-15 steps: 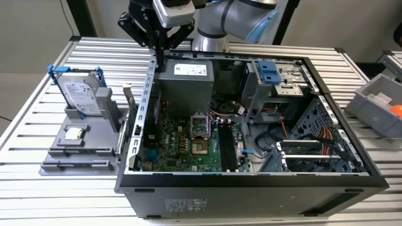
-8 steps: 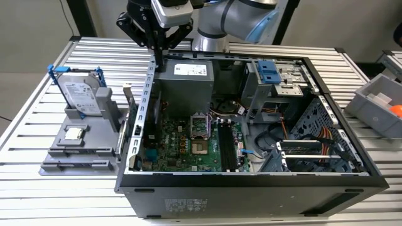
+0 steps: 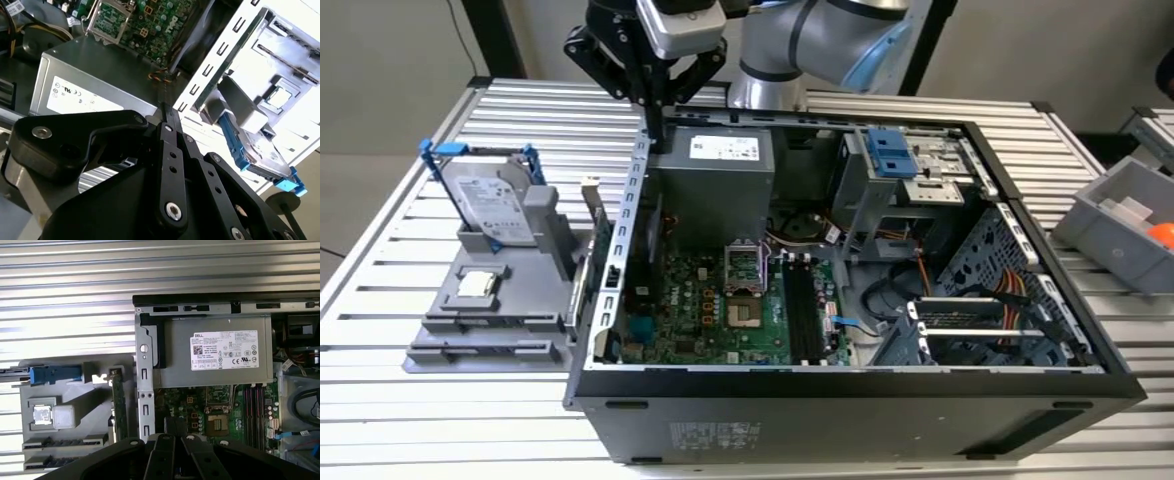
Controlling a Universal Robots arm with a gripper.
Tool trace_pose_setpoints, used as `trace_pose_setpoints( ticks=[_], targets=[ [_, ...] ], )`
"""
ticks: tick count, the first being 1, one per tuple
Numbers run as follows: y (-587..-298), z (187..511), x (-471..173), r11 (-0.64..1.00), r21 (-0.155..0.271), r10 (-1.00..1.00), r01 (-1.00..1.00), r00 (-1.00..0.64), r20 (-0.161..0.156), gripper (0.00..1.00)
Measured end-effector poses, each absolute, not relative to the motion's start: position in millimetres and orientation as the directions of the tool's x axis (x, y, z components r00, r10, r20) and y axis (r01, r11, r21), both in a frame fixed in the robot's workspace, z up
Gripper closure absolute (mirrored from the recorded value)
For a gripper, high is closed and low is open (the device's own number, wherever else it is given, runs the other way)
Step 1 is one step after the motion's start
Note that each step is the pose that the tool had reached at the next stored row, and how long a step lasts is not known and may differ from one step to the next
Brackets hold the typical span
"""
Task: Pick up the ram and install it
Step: 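Reach for the ram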
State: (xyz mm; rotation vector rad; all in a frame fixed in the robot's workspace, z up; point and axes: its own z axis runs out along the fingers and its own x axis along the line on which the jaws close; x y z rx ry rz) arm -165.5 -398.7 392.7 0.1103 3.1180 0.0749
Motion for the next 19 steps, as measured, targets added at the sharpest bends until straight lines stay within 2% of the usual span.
trace_pose_setpoints(
  ticks=[19],
  targets=[
    [-398.8, 392.6, -168.8, 0.996, 0.049, 0.071, 0.07, -0.997, -0.019, 1.0]
  ],
)
